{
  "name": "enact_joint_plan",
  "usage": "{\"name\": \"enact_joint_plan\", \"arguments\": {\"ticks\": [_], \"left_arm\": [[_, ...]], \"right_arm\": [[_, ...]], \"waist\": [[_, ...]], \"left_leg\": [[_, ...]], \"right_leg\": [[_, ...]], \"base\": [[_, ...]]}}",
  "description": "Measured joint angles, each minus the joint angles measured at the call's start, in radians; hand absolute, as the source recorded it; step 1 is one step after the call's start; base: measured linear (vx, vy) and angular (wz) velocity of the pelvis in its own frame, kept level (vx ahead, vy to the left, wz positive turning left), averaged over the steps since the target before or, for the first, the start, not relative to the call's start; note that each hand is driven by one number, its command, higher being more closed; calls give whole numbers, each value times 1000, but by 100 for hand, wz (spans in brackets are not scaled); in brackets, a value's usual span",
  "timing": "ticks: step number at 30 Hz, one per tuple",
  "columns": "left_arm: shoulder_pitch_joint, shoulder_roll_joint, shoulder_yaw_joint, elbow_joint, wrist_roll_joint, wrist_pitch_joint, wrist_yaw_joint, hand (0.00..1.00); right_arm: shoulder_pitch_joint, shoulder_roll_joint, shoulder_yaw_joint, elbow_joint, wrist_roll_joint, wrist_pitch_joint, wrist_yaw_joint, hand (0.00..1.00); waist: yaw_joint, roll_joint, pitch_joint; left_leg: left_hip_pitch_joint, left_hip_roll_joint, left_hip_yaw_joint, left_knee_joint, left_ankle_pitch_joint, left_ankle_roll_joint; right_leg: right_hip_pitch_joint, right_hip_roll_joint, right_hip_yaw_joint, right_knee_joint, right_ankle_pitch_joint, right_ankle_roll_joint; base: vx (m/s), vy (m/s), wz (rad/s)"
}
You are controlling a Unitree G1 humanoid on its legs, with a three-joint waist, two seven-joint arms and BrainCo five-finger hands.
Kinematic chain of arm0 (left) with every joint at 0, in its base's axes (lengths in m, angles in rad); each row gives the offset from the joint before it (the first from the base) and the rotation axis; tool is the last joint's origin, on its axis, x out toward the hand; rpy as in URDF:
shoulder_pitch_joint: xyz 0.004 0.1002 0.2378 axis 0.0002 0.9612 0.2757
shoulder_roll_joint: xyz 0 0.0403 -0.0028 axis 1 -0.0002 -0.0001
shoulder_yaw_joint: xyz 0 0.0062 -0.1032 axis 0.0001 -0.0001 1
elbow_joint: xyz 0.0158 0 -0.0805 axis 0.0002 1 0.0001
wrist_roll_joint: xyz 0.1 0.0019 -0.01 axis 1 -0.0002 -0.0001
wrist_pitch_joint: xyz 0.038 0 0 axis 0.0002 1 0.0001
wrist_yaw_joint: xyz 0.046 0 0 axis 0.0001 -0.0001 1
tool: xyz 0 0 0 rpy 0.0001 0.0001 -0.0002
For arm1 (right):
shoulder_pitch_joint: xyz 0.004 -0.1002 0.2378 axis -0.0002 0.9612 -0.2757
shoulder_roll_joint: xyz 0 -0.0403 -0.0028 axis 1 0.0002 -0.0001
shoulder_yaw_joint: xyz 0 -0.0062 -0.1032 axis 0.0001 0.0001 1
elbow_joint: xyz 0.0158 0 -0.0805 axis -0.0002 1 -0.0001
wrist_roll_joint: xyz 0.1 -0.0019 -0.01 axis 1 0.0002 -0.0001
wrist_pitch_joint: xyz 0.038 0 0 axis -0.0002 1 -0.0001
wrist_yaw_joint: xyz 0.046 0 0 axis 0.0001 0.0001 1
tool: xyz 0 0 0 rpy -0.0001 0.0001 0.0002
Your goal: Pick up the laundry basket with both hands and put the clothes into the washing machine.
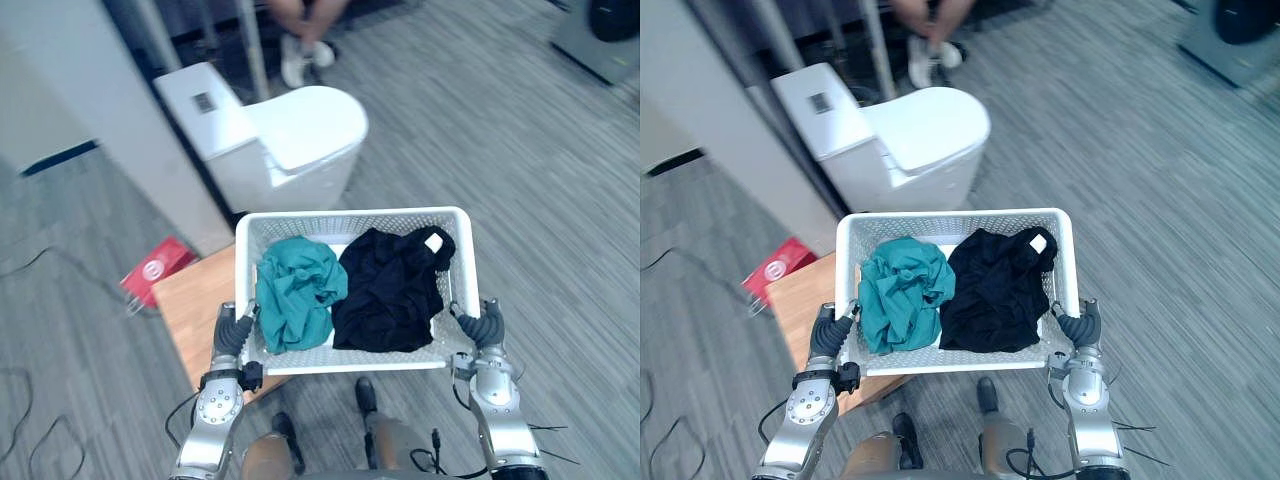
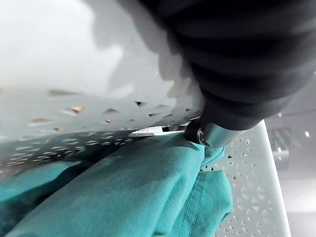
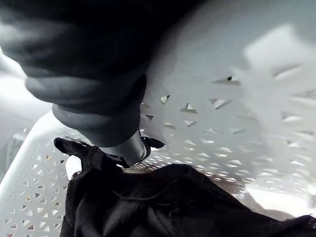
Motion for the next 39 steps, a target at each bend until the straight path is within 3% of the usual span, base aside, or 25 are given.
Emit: {"name": "enact_joint_plan", "arguments": {"ticks": [1, 3, 6, 7, 8, 9, 10, 11, 12, 14, 16, 17, 18, 19, 22, 24, 25, 28, 29, 31, 34, 36, 37, 38, 39], "left_arm": [[18, -1, 13, -10, -2, 2, 0, 100], [34, -2, 22, -26, -3, 3, -1, 100], [37, -5, 24, -46, -4, 5, -3, 100], [52, -10, 22, -46, -11, 5, -4, 100], [66, -20, 17, -46, -24, 5, -5, 100], [76, -28, 15, -46, -31, 5, -5, 100], [91, -36, 7, -42, -36, 5, -5, 100], [98, -57, 0, -38, -44, 4, -5, 100], [95, -67, -2, -31, -48, 5, -5, 100], [119, -81, -9, -21, -55, 3, -5, 100], [122, -79, -9, -15, -62, 4, -6, 100], [121, -85, -9, -17, -62, 3, -8, 100], [119, -88, -9, -14, -61, 5, -13, 100], [125, -87, -8, -15, -61, 7, -18, 100], [95, -90, -7, -14, -60, 19, -25, 100], [107, -83, -4, 3, -60, 25, -25, 100], [112, -77, -7, 4, -60, 29, -25, 100], [116, -45, -13, 4, -52, 51, -23, 100], [107, -31, -14, 4, -52, 51, -23, 100], [81, -24, -21, 8, -51, 53, -23, 100], [31, -8, -46, 33, -47, 53, -23, 100], [28, -10, -55, 53, -39, 54, -22, 100], [26, -41, -55, 67, -37, 55, -21, 100], [12, -54, -51, 73, -30, 55, -20, 100], [8, -59, -52, 78, -29, 55, -20, 100]], "right_arm": [[1, 3, 12, 0, 1, 0, 4, 100], [2, 1, 24, 2, 13, 0, 5, 100], [-5, -11, 26, 2, 52, -2, 22, 100], [-2, -31, 37, 3, 63, 0, 31, 100], [-1, -47, 45, 3, 67, 1, 35, 100], [0, -58, 46, 3, 69, 2, 39, 100], [-2, -74, 47, 3, 71, 6, 40, 100], [-4, -95, 47, 3, 77, 8, 40, 100], [-3, -105, 47, 3, 77, 9, 40, 100], [-1, -125, 56, 3, 76, 19, 48, 100], [-1, -130, 63, 3, 76, 20, 52, 100], [2, -137, 64, 1, 77, 20, 51, 100], [3, -137, 63, 1, 77, 21, 48, 100], [9, -135, 63, 1, 77, 24, 44, 100], [11, -130, 54, 2, 78, 24, 35, 100], [13, -111, 54, 26, 74, 24, 43, 100], [14, -105, 54, 45, 73, 24, 47, 100], [13, -77, 54, 112, 69, 24, 48, 100], [10, -76, 58, 111, 69, 20, 48, 100], [4, -83, 54, 111, 72, 18, 48, 100], [7, -96, 43, 111, 79, 18, 42, 100], [16, -98, 44, 112, 77, 19, 41, 100], [8, -122, 44, 114, 76, 27, 41, 100], [1, -134, 44, 114, 75, 28, 41, 100], [1, -140, 44, 114, 76, 28, 41, 100]], "waist": [[2, -3, -3], [14, -4, -19], [21, 0, -36], [22, 10, -39], [24, 24, -41], [24, 33, -41], [36, 41, -41], [60, 40, -40], [70, 40, -39], [112, 44, -36], [128, 50, -33], [132, 63, -36], [134, 71, -35], [132, 68, -44], [134, 33, -54], [133, 16, -58], [132, 14, -59], [108, 34, -67], [98, 49, -69], [85, 90, -71], [49, 93, -68], [32, 83, -74], [37, 134, -90], [31, 143, -89], [31, 143, -89]], "left_leg": [[51, 13, 84, 5, -18, -20], [118, 34, 193, 7, -35, -45], [138, 137, 281, 207, -101, -57], [111, 219, 264, 393, -95, 18], [58, 286, 211, 560, -51, 171], [18, 320, 157, 662, 5, 266], [-63, 292, -21, 784, -12, 234], [-155, 171, -186, 840, -61, 152], [-194, 110, -249, 837, -80, 126], [-293, -55, -376, 678, -128, 75], [-354, -108, -427, 463, -108, 40], [-357, -114, -430, 247, -55, -36], [-356, -109, -418, 198, 14, -26], [-340, -122, -409, 178, 74, 36], [-336, -154, -376, 207, 40, 138], [-252, -211, -372, 237, -48, 175], [-215, -229, -376, 235, -71, 181], [-27, -273, -439, 156, -123, 201], [35, -270, -481, 88, -125, 204], [117, -228, -522, -9, -128, 193], [236, -198, -533, -44, -165, 100], [324, -186, -539, -31, -196, 45], [313, -142, -534, 67, -194, 31], [229, -122, -524, 267, -114, -36], [179, -115, -515, 383, -24, -45]], "right_leg": [[0, -45, -176, 66, -2, -51], [-7, -80, -338, 152, -21, -54], [-73, -40, -241, 263, -82, 47], [-76, 15, -167, 264, -103, 44], [-66, 64, -119, 254, -109, 35], [-56, 100, -86, 242, -111, 30], [-38, 149, -11, 222, -112, 19], [-25, 180, 64, 204, -112, -9], [-9, 186, 86, 190, -109, -16], [75, 184, 126, 116, -107, -16], [140, 180, 163, 48, -92, 15], [172, 187, 185, 9, -86, 34], [195, 197, 199, -8, -94, 54], [229, 189, 221, -37, -104, 78], [207, 130, 218, 54, -213, 150], [51, 42, 222, 554, -276, 275], [17, 14, 219, 683, -252, 300], [-98, -83, 122, 970, -291, 187], [-153, -80, 82, 921, -318, 142], [-228, -22, 52, 668, -320, 126], [-292, 16, 84, 162, -69, 163], [-296, 25, 128, 118, 164, 116], [-327, 48, 121, 268, 166, 88], [-332, 47, 107, 362, 69, 73], [-313, 47, 104, 384, 28, 73]], "base": [[51, 17, -188], [89, -83, -211], [191, -249, -205], [234, -279, -239], [238, -267, -187], [185, -134, -184], [302, -46, -218], [325, 20, -219], [361, 113, -216], [332, 150, -190], [328, 168, -146], [330, 164, -116], [415, 184, -85], [509, 219, -44], [519, 229, -3], [620, 219, 18], [607, 191, 32], [668, 110, 58], [529, 12, 46], [666, -20, 63], [862, -96, 77], [833, -164, 49], [841, -164, 20], [817, -171, 10], [790, -184, 13]]}}
